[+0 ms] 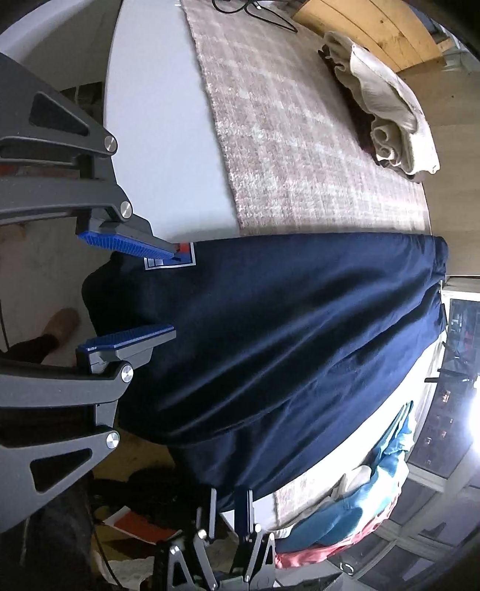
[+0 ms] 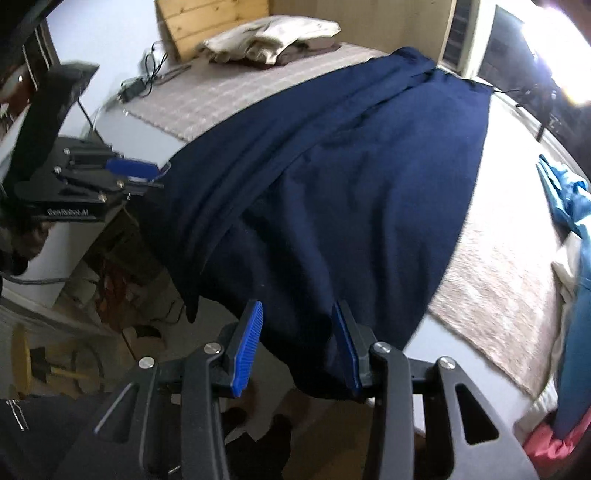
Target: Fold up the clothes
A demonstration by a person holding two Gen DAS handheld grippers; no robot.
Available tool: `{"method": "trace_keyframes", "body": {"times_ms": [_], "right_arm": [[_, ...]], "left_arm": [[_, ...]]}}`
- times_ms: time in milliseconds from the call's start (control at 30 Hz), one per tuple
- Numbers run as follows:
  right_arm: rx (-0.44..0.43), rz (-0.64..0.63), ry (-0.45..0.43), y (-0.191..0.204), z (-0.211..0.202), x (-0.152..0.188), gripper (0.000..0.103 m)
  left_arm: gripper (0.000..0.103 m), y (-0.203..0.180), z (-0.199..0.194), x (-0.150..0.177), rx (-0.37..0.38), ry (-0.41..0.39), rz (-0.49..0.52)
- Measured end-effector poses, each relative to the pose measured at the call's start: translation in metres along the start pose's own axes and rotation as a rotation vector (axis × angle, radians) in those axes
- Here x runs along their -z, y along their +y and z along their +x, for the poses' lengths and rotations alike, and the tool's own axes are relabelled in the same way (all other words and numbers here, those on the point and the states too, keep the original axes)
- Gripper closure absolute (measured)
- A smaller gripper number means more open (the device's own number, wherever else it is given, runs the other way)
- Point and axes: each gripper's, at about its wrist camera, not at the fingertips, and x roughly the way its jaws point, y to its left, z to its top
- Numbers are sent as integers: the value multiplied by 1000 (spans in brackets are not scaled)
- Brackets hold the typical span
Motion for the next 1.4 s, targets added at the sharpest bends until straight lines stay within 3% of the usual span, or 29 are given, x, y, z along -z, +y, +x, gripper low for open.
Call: {"method": "trace_keyframes", "body": {"times_ms": [100, 267, 433, 600, 767, 833, 900, 1067, 1167, 1267, 1400], "right_arm": [[-18, -33, -46, 9, -10, -7, 64], [-21, -130, -62, 19, -7, -16, 64], [-69, -70, -27, -3, -10, -17, 66], [-72, -4, -27, -23, -19, -3, 66], [-89, 32, -44, -30, -23, -1, 66], [-103, 47, -51, -31, -24, 0, 66], [-113, 57, -53, -31, -24, 1, 65], [-141, 61, -56, -25, -20, 1, 65], [-177, 52, -70, -14, -20, -4, 65], [-205, 28, -78, 4, -11, -13, 65], [-182, -16, -25, 18, 3, -16, 65]], "left_arm": [[68, -1, -5, 4, -8, -16, -13], [68, -25, -14, 0, 79, -46, -19], [68, -51, -23, -4, 164, -74, -22], [68, -88, 5, -16, 152, -19, 34], [83, -84, 14, -22, 109, 8, 44], [96, -76, 15, -21, 110, 13, 38], [100, -65, 11, -21, 134, 8, 11], [100, -33, -6, -20, 150, -19, -63], [100, -17, -10, -15, 115, -26, -68], [99, -9, -5, -11, 184, -17, -103], [81, -27, -11, -7, 176, -38, -42]]}}
